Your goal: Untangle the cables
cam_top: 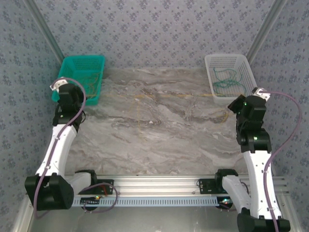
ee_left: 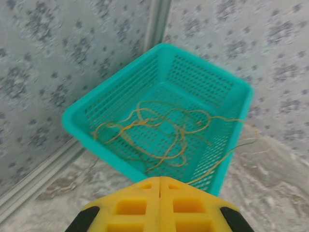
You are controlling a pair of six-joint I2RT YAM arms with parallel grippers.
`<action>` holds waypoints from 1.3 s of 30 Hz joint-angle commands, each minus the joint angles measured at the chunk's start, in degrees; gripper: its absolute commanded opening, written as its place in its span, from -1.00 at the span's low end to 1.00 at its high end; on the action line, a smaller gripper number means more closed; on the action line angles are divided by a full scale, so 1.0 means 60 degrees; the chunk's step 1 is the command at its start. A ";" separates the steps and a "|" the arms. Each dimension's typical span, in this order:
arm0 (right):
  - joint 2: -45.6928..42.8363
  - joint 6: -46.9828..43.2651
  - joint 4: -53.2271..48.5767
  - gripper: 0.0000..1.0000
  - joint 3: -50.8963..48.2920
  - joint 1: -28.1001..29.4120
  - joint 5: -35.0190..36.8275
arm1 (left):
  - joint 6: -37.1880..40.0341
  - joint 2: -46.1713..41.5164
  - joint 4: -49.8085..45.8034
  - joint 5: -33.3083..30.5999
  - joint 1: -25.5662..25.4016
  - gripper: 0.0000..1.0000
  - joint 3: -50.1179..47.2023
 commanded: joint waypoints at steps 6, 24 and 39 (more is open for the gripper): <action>-0.0360 0.0085 -0.1550 -1.00 0.1273 -0.1359 0.0249 | -0.0389 0.0271 -0.0576 -0.1164 0.0691 -1.00 0.0066; 0.0789 -0.0239 -0.3281 -1.00 0.5423 -0.3926 -0.1587 | -0.1776 0.2348 -0.1590 -0.1635 0.2656 -1.00 0.0501; 0.2542 0.0346 -0.3098 -1.00 0.6773 -0.4845 -0.6660 | -0.0693 0.2234 -0.1116 -0.1213 0.2214 -1.00 0.0345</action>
